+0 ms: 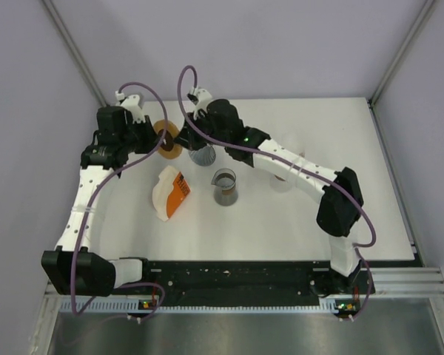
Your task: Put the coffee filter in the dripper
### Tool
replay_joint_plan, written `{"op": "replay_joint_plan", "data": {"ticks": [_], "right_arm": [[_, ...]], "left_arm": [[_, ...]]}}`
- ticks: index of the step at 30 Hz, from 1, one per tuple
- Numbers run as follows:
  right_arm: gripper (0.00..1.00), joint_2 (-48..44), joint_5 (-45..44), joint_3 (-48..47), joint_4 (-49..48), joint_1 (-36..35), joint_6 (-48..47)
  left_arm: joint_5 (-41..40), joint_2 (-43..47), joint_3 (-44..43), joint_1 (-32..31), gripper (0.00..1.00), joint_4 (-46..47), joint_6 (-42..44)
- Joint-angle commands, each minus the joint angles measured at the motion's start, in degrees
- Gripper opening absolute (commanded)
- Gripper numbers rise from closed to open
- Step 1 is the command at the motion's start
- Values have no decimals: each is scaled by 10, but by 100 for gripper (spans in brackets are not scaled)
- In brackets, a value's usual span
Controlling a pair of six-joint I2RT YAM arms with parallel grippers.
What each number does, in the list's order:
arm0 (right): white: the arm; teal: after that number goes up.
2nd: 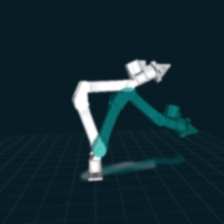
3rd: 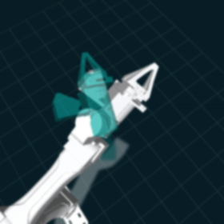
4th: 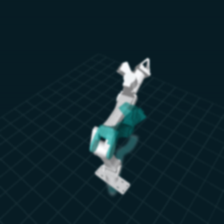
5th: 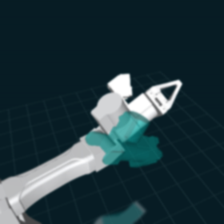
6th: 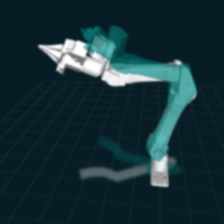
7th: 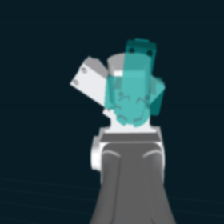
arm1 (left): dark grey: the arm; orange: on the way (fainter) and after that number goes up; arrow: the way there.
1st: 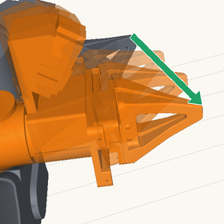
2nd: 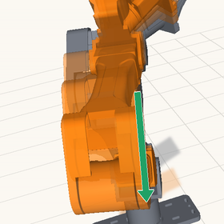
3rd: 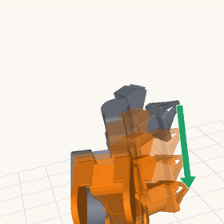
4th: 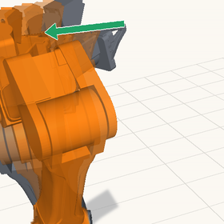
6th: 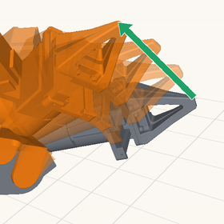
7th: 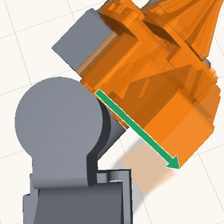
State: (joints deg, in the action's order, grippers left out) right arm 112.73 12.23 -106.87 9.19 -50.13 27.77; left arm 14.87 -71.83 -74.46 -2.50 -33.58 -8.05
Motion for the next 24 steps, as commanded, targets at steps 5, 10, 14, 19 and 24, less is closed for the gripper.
{"op": "replay_joint_plan", "data": {"ticks": [5, 10, 14, 19, 24], "right_arm": [[0, -202, -239, 234, -166, -93, -489], [0, -288, -343, 397, -344, -138, -758], [0, -306, -392, 466, -446, -182, -929], [0, -261, -475, 505, -614, -206, -1109], [0, -204, -500, 512, -734, -217, -1229]], "left_arm": [[118, 7, -98, -3, 52, -22, -62], [157, 2, -139, 0, 64, -44, -85], [214, -2, -125, -1, 82, -19, -135], [259, -16, -103, -4, 83, -10, -174], [303, -22, -70, -27, 75, 14, -203]]}}
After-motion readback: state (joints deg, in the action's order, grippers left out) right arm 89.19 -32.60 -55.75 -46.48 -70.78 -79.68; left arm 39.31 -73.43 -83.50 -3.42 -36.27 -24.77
